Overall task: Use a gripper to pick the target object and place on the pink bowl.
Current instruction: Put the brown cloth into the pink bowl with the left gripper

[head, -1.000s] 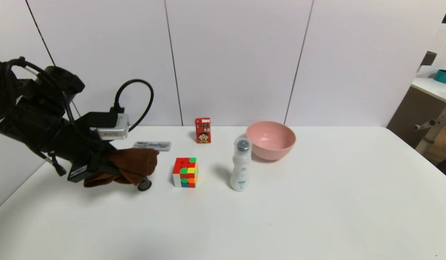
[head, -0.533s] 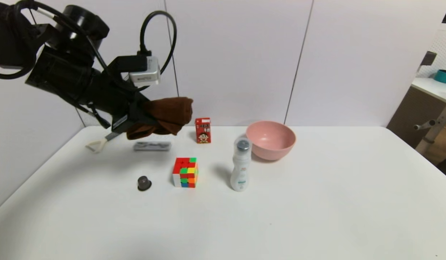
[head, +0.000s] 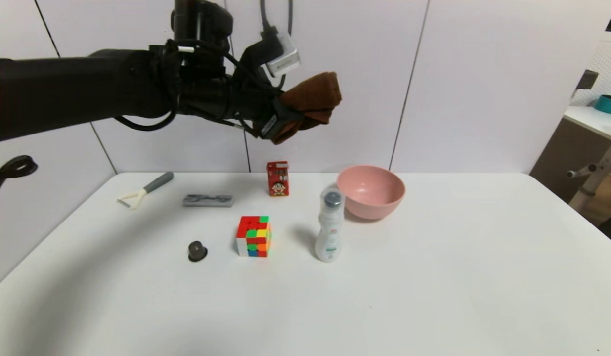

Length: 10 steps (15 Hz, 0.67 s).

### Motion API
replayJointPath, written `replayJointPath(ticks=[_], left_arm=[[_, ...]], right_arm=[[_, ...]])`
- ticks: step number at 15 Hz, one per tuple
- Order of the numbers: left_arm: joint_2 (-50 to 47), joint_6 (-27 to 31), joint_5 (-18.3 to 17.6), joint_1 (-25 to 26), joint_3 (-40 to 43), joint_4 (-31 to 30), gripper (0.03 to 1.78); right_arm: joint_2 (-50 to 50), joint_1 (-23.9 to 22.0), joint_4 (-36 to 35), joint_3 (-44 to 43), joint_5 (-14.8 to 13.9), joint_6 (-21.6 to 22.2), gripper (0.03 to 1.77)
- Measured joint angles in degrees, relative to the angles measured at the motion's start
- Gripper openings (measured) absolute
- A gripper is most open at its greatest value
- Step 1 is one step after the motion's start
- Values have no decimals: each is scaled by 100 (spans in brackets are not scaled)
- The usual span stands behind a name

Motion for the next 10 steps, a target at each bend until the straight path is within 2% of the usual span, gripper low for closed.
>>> replayJointPath(ticks=[7, 10], left_arm=[[1109, -2080, 85, -647, -34, -3356, 42], [1560, -2565, 174, -912, -54, -4083, 42]], right_arm=[[0, -2, 0, 0, 0, 0, 171], [0, -2, 0, 0, 0, -2, 171]])
